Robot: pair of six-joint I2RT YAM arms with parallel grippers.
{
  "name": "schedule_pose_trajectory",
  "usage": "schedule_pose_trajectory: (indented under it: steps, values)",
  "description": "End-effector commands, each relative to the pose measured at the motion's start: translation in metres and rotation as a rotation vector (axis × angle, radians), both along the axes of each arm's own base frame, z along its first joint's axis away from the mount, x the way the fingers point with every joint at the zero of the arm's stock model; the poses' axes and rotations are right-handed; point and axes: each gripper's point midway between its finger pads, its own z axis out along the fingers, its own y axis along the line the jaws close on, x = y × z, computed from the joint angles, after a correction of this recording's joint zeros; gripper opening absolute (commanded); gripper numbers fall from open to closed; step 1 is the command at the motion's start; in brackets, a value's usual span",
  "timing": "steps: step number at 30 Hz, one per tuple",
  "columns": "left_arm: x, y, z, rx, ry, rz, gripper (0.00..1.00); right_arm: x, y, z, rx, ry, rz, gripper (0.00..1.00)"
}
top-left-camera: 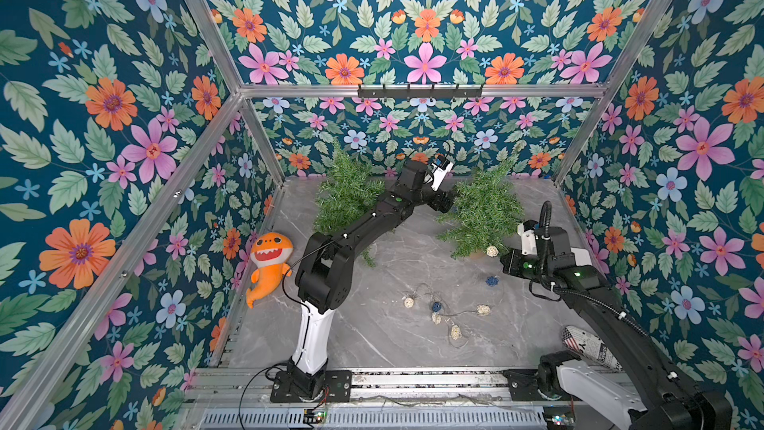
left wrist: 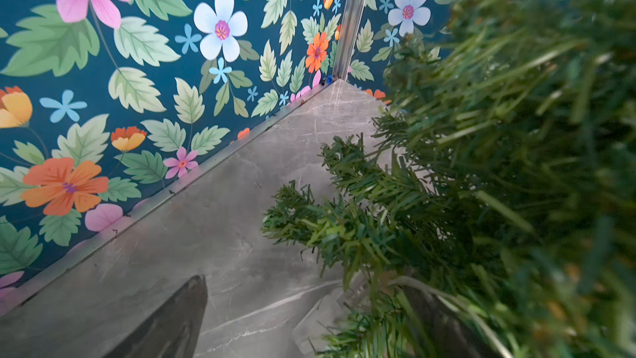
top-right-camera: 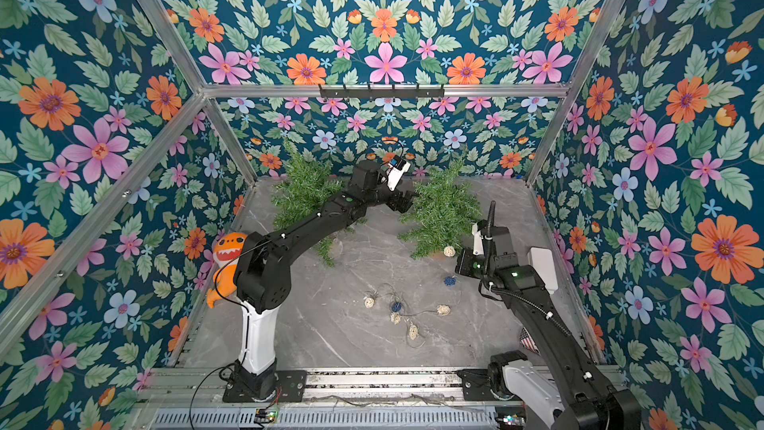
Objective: Wrap string light around the christmas tree
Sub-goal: Wrap the light string around the Christmas tree.
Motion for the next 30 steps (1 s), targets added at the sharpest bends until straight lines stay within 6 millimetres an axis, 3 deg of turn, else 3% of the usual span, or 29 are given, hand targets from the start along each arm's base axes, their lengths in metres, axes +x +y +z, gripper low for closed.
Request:
schedule_pose_trajectory:
  steps: [1, 3, 10, 11, 14, 20, 30]
  values:
    - [-0.006, -0.003, -0.006, 0.057, 0.005, -0.064, 0.66, 0.004, 0.001, 0.004, 0.007, -0.028, 0.005, 0.00]
    - [-0.010, -0.003, -0.010, 0.071, 0.017, -0.080, 0.59, 0.004, 0.001, 0.005, 0.007, -0.028, 0.004, 0.00]
    - [-0.018, 0.008, -0.026, 0.173, 0.042, -0.093, 0.47, 0.006, -0.001, 0.004, 0.008, -0.029, -0.004, 0.00]
    - [-0.017, 0.010, -0.029, 0.187, 0.045, -0.080, 0.48, 0.006, -0.001, 0.004, 0.008, -0.030, -0.004, 0.00]
    - [-0.015, 0.017, -0.028, 0.210, 0.032, -0.052, 0.70, 0.007, -0.001, 0.005, 0.007, -0.031, -0.005, 0.00]
    - [-0.012, 0.023, -0.002, 0.176, -0.031, -0.003, 0.95, 0.007, -0.002, 0.005, 0.006, -0.030, -0.004, 0.00]
    - [0.007, 0.038, 0.012, 0.207, -0.092, 0.142, 0.93, 0.007, -0.002, 0.005, 0.012, -0.030, -0.004, 0.00]
